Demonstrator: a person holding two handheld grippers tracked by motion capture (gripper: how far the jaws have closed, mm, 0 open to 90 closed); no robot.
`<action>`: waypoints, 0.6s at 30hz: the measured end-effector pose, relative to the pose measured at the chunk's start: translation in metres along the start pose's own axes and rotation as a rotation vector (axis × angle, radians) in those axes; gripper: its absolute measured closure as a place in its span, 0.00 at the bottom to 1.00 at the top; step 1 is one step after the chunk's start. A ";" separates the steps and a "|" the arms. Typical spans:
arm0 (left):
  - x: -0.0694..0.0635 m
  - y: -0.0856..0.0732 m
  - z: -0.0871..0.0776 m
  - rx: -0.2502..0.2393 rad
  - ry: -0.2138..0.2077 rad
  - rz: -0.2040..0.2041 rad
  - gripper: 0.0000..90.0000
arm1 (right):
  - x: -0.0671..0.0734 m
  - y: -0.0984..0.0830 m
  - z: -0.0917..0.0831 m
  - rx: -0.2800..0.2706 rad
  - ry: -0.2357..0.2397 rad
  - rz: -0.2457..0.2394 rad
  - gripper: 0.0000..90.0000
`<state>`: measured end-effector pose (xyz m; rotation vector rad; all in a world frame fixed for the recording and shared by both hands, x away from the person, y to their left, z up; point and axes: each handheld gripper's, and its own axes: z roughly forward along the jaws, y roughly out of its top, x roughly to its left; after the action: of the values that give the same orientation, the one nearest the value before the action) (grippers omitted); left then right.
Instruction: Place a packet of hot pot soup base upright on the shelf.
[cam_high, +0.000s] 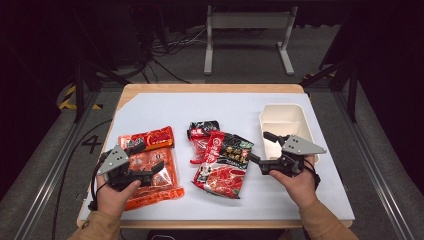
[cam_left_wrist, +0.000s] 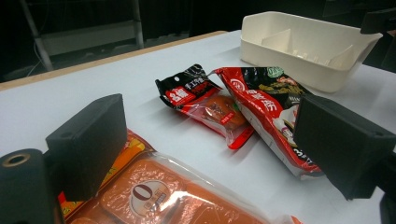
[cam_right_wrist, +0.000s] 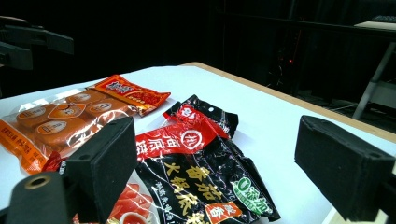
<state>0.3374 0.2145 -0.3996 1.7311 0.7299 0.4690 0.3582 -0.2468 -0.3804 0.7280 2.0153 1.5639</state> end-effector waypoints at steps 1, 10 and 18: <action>0.000 0.000 0.000 0.000 0.000 0.000 0.12 | 0.000 0.000 0.000 0.000 0.000 0.000 0.15; -0.007 0.006 0.011 0.026 -0.016 -0.024 0.11 | 0.000 0.002 -0.002 -0.003 -0.001 -0.004 0.15; -0.020 0.021 0.030 0.046 -0.040 0.007 0.11 | 0.000 0.003 -0.001 -0.002 0.001 -0.007 0.15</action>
<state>0.3474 0.1765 -0.3866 1.7821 0.7111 0.4236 0.3582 -0.2466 -0.3773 0.7182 2.0144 1.5626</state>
